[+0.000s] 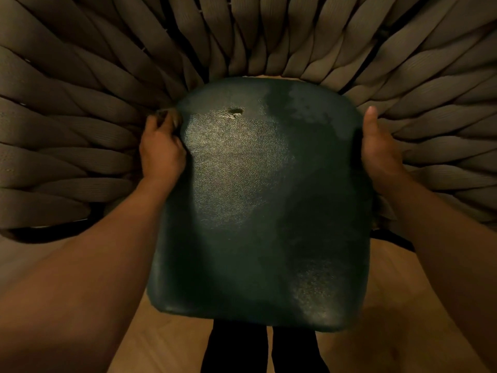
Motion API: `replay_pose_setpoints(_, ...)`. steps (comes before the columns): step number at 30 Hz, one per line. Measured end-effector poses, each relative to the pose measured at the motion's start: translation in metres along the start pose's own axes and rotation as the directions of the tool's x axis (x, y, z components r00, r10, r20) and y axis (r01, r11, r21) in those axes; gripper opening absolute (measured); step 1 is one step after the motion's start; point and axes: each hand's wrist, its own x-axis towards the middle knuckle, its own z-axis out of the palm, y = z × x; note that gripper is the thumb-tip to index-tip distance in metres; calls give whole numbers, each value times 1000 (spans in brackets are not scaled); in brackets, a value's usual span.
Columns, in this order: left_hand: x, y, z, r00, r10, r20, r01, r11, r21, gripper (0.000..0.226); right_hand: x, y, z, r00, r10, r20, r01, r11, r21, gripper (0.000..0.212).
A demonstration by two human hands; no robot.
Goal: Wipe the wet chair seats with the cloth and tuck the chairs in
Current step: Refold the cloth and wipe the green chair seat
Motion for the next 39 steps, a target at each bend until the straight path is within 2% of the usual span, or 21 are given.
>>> replay_pose_setpoints(3,-1,17,13,991,137,1,-137,991,-12,44,-4,-2,-5,999,35,19,-37,995,96,78)
replay_pose_setpoints(6,-5,45,30,974,226,17,-225,973,-53,31,-5,-2,-9,996,83,32,-87,981,171,112)
replay_pose_setpoints(10,-14,90,55,957,276,94,-268,959,-86,34,19,21,-15,989,125,82,-146,927,346,133)
replay_pose_setpoints(15,-31,157,80,931,314,187,-286,944,-164,41,25,34,-18,988,58,143,-113,903,415,106)
replay_pose_setpoints(18,-45,202,87,904,379,197,-356,923,-143,51,31,40,-16,991,34,126,-91,873,479,121)
replay_pose_setpoints(19,-51,216,90,899,395,190,-370,916,-153,55,34,43,-15,991,38,125,-95,867,490,117)
replay_pose_setpoints(22,-61,253,99,857,465,222,-430,883,-189,53,15,25,-17,992,58,110,-104,873,476,90)
replay_pose_setpoints(24,-64,272,113,822,507,262,-449,858,-250,44,5,15,-17,998,8,62,-36,890,454,60)
replay_pose_setpoints(26,-67,281,127,769,557,313,-503,830,-242,38,7,16,-15,999,-13,37,-5,892,452,47)
replay_pose_setpoints(29,-66,280,128,727,588,354,-552,808,-208,38,10,20,-13,999,-40,-12,41,898,437,46)
replay_pose_setpoints(32,-62,273,113,752,576,319,-563,814,-144,36,11,21,-11,999,-30,-17,35,917,398,58)
replay_pose_setpoints(35,-54,262,99,738,603,302,-600,792,-116,41,11,18,-8,996,-40,-85,61,962,268,49)
replay_pose_setpoints(39,-37,230,78,771,531,351,-548,835,-60,50,6,11,-3,987,-124,-107,127,992,24,64)
